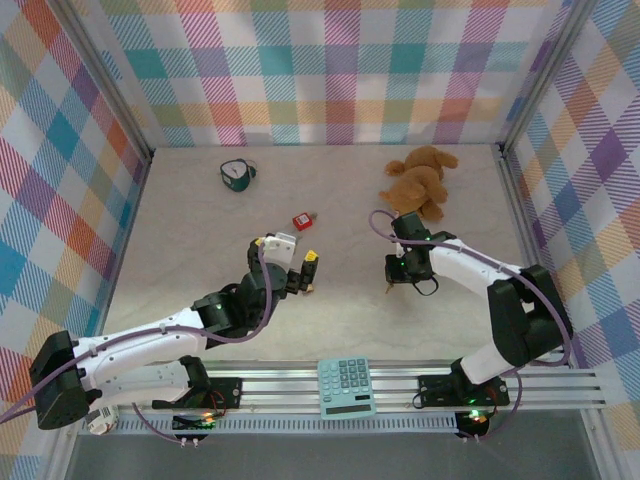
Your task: Unlock with the key
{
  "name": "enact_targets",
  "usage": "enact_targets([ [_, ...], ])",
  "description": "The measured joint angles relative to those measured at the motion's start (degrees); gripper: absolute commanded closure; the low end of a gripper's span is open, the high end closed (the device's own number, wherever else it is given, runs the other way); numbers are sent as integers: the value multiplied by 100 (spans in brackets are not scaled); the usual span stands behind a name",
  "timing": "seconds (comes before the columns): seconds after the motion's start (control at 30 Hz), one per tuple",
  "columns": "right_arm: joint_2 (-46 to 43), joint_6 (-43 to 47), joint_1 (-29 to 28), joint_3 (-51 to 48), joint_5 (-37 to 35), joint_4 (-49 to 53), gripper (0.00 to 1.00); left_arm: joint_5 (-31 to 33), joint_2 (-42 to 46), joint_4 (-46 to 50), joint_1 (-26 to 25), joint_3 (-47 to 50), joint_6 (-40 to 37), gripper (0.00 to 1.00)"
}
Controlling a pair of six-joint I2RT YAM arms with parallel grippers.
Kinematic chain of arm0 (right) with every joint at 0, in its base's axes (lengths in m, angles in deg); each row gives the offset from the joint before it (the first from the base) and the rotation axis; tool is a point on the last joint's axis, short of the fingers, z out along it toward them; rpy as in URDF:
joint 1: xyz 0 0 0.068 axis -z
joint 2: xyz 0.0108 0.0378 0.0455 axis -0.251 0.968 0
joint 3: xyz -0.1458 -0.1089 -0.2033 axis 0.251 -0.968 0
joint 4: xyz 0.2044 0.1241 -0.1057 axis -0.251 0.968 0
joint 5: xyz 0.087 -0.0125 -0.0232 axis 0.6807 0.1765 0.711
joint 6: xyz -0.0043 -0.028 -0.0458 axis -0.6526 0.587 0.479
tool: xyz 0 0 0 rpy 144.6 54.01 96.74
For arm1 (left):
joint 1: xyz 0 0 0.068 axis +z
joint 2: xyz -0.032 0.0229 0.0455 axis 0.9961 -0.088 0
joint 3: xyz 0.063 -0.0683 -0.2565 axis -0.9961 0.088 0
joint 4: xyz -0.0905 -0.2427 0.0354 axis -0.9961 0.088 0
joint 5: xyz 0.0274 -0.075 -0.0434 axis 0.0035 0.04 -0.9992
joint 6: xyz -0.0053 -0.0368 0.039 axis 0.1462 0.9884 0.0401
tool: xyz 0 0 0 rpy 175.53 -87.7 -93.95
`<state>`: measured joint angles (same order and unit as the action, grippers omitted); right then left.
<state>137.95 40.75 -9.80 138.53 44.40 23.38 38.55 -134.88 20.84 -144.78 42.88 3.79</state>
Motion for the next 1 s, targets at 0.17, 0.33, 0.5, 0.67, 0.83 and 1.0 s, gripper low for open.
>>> enact_targets([
  [0.17, 308, -66, 0, 0, 136, -13, 74, -96, 0, -11, 2, -24, 101, 10],
  [0.33, 365, -66, 0, 7, 208, -17, 77, -96, 2, -9, 2, -24, 151, 10],
  [0.5, 372, -66, 0, 11, 232, -22, 82, -96, 7, -7, 2, -24, 153, 10],
  [0.67, 372, -61, 0, 11, 232, -39, 91, -96, 7, -7, 2, -24, 153, 10],
  [0.83, 372, -68, 0, 11, 229, -42, 99, -98, 7, -7, 2, -24, 153, 10],
  [1.0, 221, -114, 0, -9, 234, -101, 100, -101, 7, 11, 2, -31, 153, 10],
])
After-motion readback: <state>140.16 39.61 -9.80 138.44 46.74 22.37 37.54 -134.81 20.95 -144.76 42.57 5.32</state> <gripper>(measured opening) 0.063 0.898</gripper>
